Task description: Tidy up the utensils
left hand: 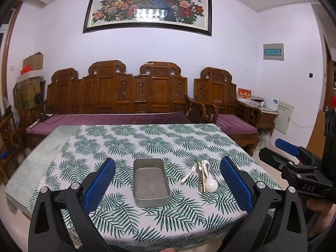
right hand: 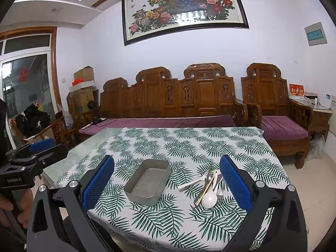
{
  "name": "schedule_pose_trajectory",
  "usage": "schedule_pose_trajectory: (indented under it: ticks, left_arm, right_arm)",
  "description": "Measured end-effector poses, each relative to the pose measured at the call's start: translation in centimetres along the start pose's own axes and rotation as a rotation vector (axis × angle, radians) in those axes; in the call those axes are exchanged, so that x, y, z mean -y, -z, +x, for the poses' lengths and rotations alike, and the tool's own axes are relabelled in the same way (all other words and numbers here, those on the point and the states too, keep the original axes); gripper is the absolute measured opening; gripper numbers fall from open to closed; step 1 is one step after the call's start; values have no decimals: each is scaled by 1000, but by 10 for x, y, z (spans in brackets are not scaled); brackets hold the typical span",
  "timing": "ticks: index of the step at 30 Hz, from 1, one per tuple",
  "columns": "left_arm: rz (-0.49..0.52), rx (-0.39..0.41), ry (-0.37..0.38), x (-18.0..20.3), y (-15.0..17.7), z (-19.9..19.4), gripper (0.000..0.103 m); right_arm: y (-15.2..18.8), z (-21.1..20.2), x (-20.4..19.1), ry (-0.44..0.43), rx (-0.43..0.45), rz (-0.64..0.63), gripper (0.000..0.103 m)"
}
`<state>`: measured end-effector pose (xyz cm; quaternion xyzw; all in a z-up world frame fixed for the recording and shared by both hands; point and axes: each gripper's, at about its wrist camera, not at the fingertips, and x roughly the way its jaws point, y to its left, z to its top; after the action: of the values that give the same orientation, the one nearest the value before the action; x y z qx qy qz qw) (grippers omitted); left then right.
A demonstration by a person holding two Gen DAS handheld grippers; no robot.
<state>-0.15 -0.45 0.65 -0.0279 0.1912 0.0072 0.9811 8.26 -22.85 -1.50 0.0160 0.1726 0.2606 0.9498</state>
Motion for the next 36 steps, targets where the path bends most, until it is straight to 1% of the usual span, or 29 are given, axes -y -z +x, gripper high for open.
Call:
schedule_pose_trajectory:
  ticks: [16, 17, 36]
  left_arm:
    - [-3, 15, 10, 1, 1, -4, 96]
    - [-4, 17, 12, 1, 1, -4, 96]
    - [2, 29, 15, 3, -3, -11, 96]
  right_arm:
    - [4, -2, 0, -3, 2, 2, 100]
    - [-1, -7, -3, -5, 1, 4, 100]
    - [-4, -6, -3, -8, 5, 7, 100]
